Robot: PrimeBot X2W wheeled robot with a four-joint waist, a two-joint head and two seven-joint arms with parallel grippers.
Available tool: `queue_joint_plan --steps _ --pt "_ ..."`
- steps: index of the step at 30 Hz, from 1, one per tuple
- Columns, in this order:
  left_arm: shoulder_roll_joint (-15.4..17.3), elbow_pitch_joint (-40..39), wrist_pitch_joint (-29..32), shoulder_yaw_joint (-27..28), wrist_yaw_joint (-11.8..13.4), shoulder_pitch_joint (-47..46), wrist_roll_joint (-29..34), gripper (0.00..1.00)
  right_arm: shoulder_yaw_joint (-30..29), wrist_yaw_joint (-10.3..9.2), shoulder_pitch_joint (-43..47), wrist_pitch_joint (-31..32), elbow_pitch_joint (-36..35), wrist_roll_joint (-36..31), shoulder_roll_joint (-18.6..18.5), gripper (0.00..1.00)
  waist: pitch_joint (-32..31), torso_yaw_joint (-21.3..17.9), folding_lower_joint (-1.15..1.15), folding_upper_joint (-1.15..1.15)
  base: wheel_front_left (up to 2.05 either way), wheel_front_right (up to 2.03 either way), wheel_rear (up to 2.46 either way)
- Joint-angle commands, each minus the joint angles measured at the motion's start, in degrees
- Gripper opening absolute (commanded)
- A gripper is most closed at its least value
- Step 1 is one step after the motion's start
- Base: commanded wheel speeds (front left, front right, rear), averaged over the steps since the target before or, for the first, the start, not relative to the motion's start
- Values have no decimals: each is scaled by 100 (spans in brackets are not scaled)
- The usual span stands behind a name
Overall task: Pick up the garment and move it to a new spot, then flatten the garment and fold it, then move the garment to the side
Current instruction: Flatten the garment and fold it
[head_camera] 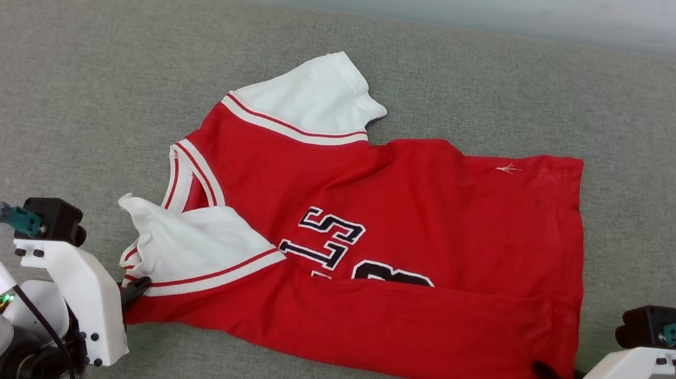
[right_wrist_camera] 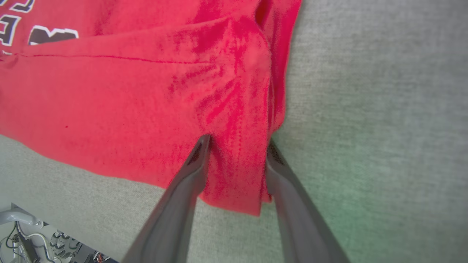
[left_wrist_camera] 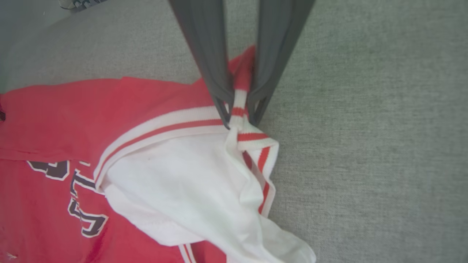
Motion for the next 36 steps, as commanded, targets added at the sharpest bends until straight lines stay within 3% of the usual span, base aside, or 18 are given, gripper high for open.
queue_joint_plan --steps 1,12,19,26,32,34,35,36 --pt "-22 10 -35 3 -17 -5 26 0 180 0 29 38 185 77 117 0 5 -1 0 0 0 0 0" --pt "12 -236 -240 -24 -43 324 30 0 35 -3 29 -215 -151 178 -270 0 -460 14 0 0 0 0 0" --pt "105 -386 -332 15 134 855 -62 0 -12 -3 473 -79 -346 205 -320 0 -913 55 0 0 0 0 0" --pt "204 -545 -362 115 355 1517 -277 0 -244 -3 1147 31 -525 182 -150 0 -1201 68 0 0 0 0 0" --pt "38 -310 -437 87 304 1828 -466 0 -438 -2 1582 14 -546 116 142 0 -1250 33 0 0 0 0 0" --pt "-67 -130 -502 46 256 1823 -470 0 -483 -2 1659 -71 -475 110 249 49 -1239 22 0 0 0 0 0" --pt "-141 -32 -549 48 244 1788 -484 16 -506 -2 1658 -170 -455 99 293 100 -1231 20 0 0 0 0 0" --pt "-188 62 -561 31 216 1750 -496 99 -505 -2 1662 -268 -413 103 334 100 -1225 20 0 0 0 0 0"
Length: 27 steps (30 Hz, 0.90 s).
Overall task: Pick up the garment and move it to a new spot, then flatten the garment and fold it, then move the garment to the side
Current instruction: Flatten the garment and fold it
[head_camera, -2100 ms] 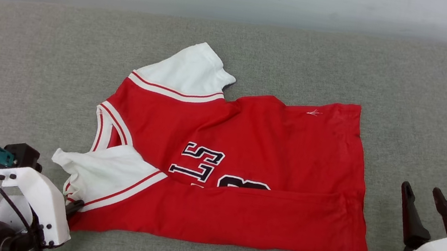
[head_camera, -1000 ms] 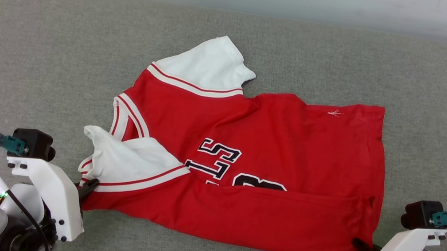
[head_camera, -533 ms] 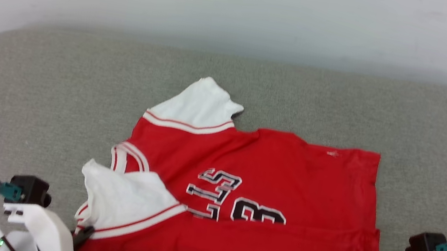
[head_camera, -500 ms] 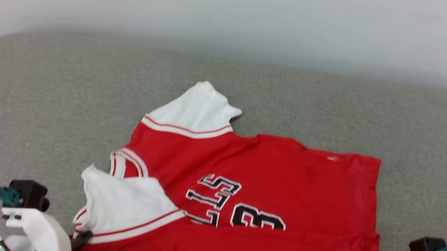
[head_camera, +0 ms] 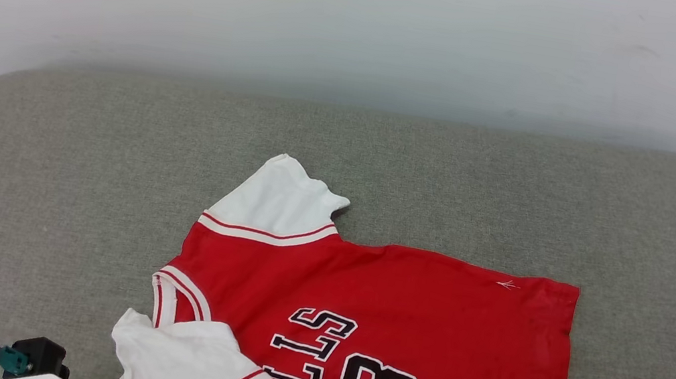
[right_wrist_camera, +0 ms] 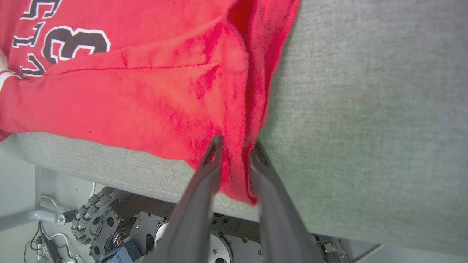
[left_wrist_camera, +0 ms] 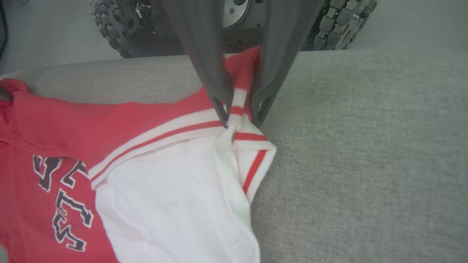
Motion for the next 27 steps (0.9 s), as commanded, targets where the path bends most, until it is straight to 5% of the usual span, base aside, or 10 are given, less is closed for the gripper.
queue_joint_plan --steps 1,15,27 --pt "-45 119 -31 -36 -57 -69 10 100 13 -6 39 -184 23 -4 37 100 5 -2 0 0 0 0 0" --pt "-271 260 -1428 94 -139 -979 1077 100 -286 -6 -376 -3171 -643 -933 342 100 0 -60 0 0 0 0 0" --pt "-613 841 -2371 97 -492 -2435 1787 100 -489 -6 -1112 -3714 -1256 -1663 540 100 812 -368 0 0 0 0 0"
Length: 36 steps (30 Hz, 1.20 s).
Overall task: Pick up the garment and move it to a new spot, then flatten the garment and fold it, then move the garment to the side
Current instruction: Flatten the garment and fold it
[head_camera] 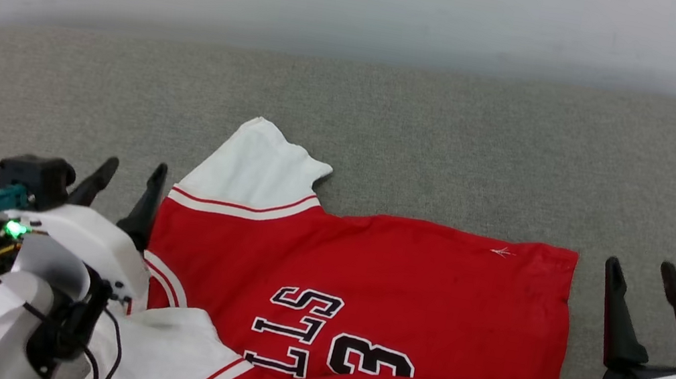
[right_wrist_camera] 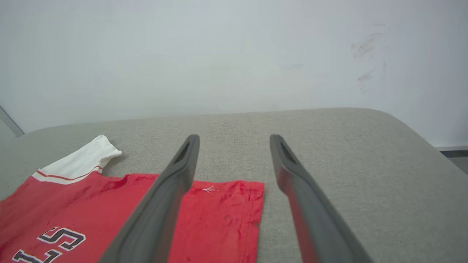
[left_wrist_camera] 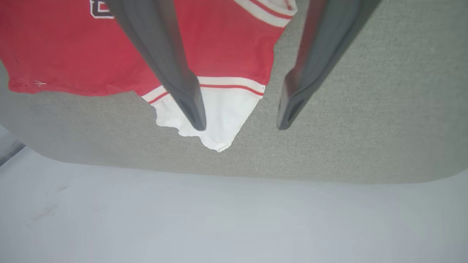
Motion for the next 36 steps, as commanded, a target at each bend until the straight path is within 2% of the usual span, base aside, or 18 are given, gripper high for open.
queue_joint_plan --steps 1,4,8,13,17,24,31,32,33,34,35,36 --pt "-67 144 -93 19 -85 -318 84 100 8 -6 -207 -41 -117 -71 46 100 349 -169 0 0 0 0 0" --pt "-106 424 -28 -7 -259 -804 102 100 51 -6 -445 -76 -285 -137 60 100 653 -287 0 0 0 0 0" --pt "-59 875 369 -69 -582 -1469 21 100 140 -6 -709 -107 -380 -136 91 100 1027 -493 0 0 0 0 0" --pt "86 1379 1463 -146 -1110 -2266 -404 100 238 -6 -895 -221 -296 -59 186 100 1435 -768 0 0 0 0 0" --pt "301 1680 2556 -175 -1359 -2861 -772 100 306 -6 -957 -393 -142 6 248 100 1697 -966 0 0 0 0 0" --pt "710 1997 4038 -346 -1282 -3514 -948 100 459 -6 -1123 -636 209 165 305 100 1967 -1291 0 0 0 0 0" --pt "745 2288 5233 -649 -1004 -3471 -1120 100 436 -6 -1199 -715 490 336 326 100 2089 -1441 0 0 0 0 0" --pt "720 2301 5327 -693 -976 -3445 -1128 72 426 -6 -1218 -686 534 376 329 100 2101 -1449 0 0 0 0 0" --pt "720 2301 5327 -693 -976 -3445 -1128 72 426 -6 -1218 -686 534 376 329 100 2101 -1449 0 0 0 0 0" --pt "695 2295 5340 -713 -942 -3422 -1122 24 422 -6 -1247 -659 570 424 330 100 2108 -1458 0 0 0 0 0" --pt "655 2306 5368 -723 -917 -3390 -1144 0 439 -6 -1277 -621 611 509 332 100 2108 -1462 0 0 0 0 0" --pt "626 2303 5397 -746 -890 -3362 -1155 0 434 -6 -1288 -543 670 583 331 100 2105 -1464 0 0 0 0 0"
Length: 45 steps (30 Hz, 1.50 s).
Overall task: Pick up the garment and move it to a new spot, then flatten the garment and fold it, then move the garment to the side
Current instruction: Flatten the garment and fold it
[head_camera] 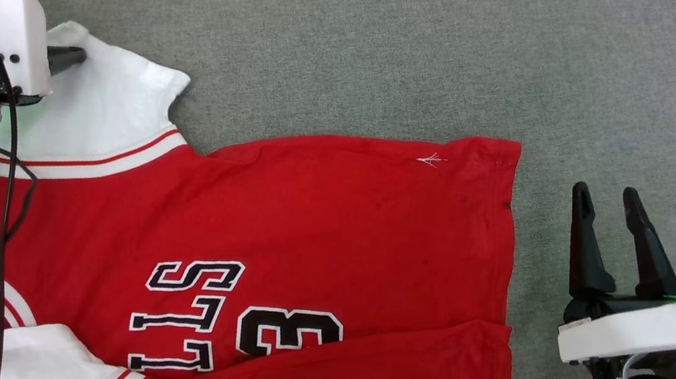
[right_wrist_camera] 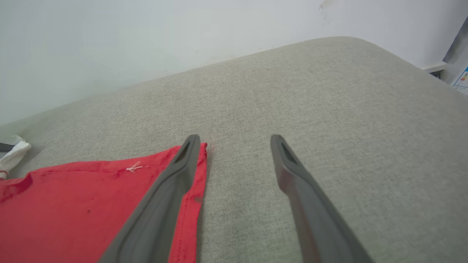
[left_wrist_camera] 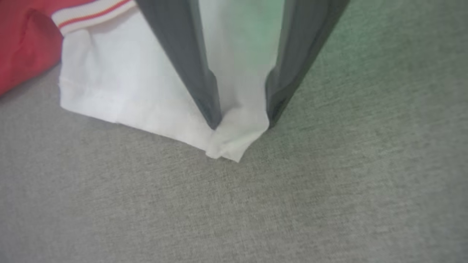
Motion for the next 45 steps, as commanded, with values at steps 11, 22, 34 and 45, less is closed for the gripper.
queue_joint_plan --steps 11,22,34,45 --pt "-423 26 -597 -15 -17 172 22 0 437 -6 -869 2303 814 977 -911 100 -387 365 0 0 0 0 0" --pt "-791 -286 -1221 -81 -222 -2 189 0 707 -6 -1911 4425 1400 1277 -1533 100 -474 1181 0 0 0 0 0" --pt "-999 -291 -1627 -95 -344 209 164 0 1369 -4 -1978 5465 2743 1502 -1500 0 -376 1539 0 0 0 0 0" --pt "-793 -395 -2196 39 -345 829 144 0 1031 -7 -2015 4775 2039 1632 -1925 0 -1020 1565 0 0 0 0 0"
